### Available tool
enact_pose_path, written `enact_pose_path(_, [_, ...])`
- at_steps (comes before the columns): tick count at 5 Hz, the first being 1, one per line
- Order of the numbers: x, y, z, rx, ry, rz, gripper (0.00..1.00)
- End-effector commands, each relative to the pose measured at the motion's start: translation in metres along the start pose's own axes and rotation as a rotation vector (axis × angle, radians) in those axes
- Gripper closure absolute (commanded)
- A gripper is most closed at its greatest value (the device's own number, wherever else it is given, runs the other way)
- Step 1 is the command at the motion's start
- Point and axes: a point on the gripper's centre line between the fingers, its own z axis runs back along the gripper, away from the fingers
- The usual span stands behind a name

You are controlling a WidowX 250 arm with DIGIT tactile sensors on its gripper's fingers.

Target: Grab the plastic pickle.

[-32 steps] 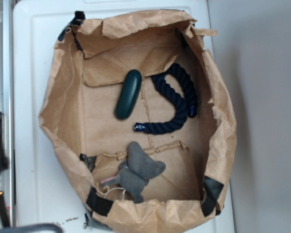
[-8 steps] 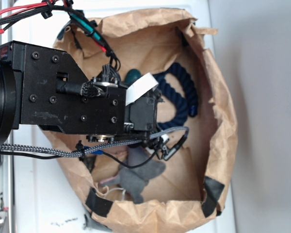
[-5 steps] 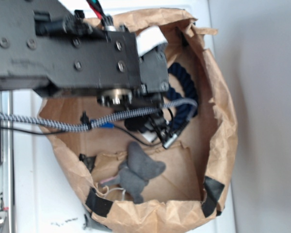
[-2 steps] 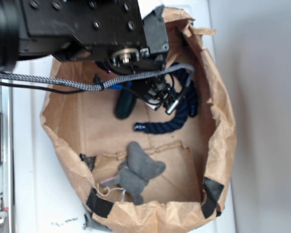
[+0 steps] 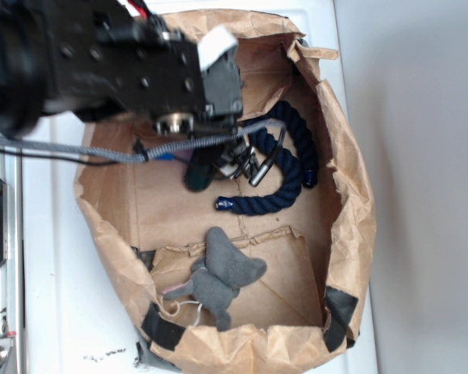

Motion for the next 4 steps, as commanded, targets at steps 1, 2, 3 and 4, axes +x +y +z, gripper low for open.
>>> enact_pose_path(1, [0.008, -0.013, -0.007, -0.062, -0.079, 0.006, 1.0])
enact_pose_path(2, [0.01, -0.021, 0.003, -0.085, -0.075, -0.003, 1.0])
enact_pose_path(3, [0.01, -0.03, 0.03, -0.133, -0.051, -0.065, 1.0])
enact_pose_path(4, [0.003, -0.031, 0.06, -0.208, -0.05, -0.107, 1.0])
